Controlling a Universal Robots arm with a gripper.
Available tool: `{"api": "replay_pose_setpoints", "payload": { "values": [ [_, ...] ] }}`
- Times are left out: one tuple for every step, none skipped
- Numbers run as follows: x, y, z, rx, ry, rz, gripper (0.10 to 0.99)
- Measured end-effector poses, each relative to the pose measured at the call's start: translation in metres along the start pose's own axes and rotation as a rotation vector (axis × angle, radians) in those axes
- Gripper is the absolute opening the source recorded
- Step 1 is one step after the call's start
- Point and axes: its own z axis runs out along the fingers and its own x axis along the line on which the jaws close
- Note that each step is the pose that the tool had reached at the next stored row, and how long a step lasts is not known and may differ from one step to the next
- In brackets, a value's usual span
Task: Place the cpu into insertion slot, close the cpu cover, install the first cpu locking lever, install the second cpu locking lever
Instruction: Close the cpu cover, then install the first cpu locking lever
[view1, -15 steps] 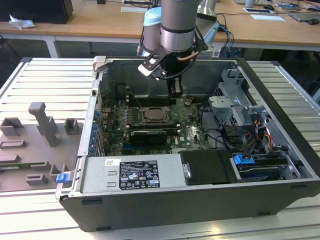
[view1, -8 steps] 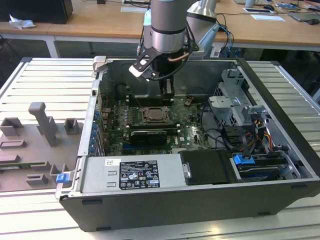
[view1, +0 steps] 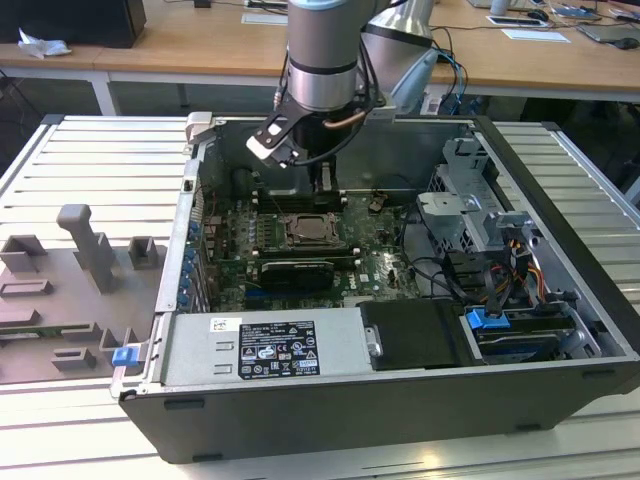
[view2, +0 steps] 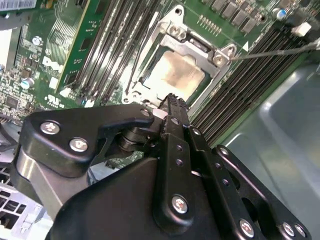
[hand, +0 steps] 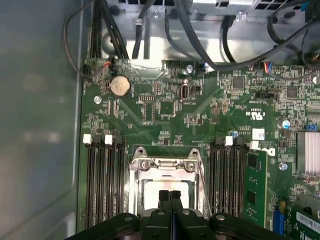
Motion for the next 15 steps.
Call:
{"api": "replay_pose_setpoints", "payload": {
  "values": [
    [0.0001,-0.0017,0.0001,0.0,0.0001,0.0,0.106],
    [0.0001,-0.0031,0.0002,0.0,0.0002,-0.001,0.106],
    [0.0001,-0.0043,0.0001,0.0,0.0,-0.001,0.106],
    [0.0001,-0.0052,0.0002,0.0,0.0,-0.001,0.106],
    [0.0002,-0.0057,0.0002,0.0,0.0,-0.002,0.106],
    [0.0002,-0.006,0.0003,0.0,-0.0001,-0.002,0.106],
    [0.0002,-0.0066,0.0004,0.0,0.0,-0.002,0.106],
    [0.0002,-0.0073,0.0004,0.0,0.0001,-0.002,0.106],
    [0.0002,-0.0082,0.0004,0.0,0.0001,-0.002,0.106],
    [0.0002,-0.0088,0.0004,0.0,0.0,-0.002,0.106],
    [0.0002,-0.0089,0.0004,0.0,0.0,-0.002,0.106],
    [0.0003,-0.009,0.0004,0.0,0.0,-0.002,0.106],
    [0.0003,-0.0091,0.0004,0.0,0.0,-0.002,0.106],
    [0.0002,-0.0092,0.0003,0.0,0.0001,-0.002,0.106],
    [0.0002,-0.0093,-0.0003,0.0,-0.0002,-0.002,0.106]
  ]
}}
